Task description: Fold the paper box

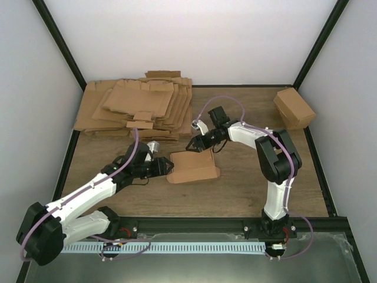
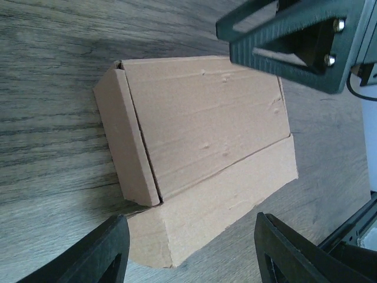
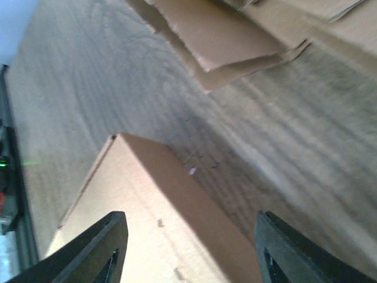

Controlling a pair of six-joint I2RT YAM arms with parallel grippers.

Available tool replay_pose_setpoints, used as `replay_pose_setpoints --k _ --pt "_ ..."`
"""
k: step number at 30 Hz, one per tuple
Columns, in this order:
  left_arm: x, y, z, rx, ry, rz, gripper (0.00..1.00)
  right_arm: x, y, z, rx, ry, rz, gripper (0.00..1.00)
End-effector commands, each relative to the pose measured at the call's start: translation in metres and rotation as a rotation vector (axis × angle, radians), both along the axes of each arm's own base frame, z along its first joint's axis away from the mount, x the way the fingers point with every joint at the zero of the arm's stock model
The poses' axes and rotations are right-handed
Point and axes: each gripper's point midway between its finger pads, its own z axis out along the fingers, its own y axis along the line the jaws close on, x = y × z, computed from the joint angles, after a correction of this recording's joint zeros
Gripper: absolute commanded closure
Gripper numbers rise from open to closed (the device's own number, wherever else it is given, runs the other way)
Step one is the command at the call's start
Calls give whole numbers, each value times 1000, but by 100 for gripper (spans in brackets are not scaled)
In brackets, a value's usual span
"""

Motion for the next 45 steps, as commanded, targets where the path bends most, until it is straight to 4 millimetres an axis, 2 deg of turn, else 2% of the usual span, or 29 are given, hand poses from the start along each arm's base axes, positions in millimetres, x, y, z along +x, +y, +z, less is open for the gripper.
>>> replay_pose_setpoints --k 1,5,13,19,28,32,37,40,42,44,45 --pt "-4 5 3 3 -5 -9 39 -26 -1 10 119 91 67 41" --pt "-2 4 8 8 -10 -17 40 -34 -7 11 154 130 53 52" --pt "-2 4 6 30 -13 -39 40 -41 -12 -4 132 170 41 59" --pt "-3 4 4 40 -12 -43 40 -35 -14 -14 105 183 20 67" --pt "-2 3 18 29 -33 -54 40 -31 -18 -29 85 215 11 69" --pt "-3 -3 29 4 -38 -81 40 -20 -22 -37 76 229 -30 72" --pt "-8 -14 49 -65 -50 -133 40 10 -41 -48 96 249 -124 80" --pt "-13 -22 65 -126 -62 -173 41 22 -48 -57 73 254 -154 81" --pt "-16 -29 74 -184 -65 -195 41 28 -47 -54 81 251 -160 79" --pt "-18 -35 68 -231 -51 -211 42 31 -45 -45 105 234 -156 79" --pt "-19 -37 56 -242 -26 -211 44 33 -44 -42 112 225 -155 79"
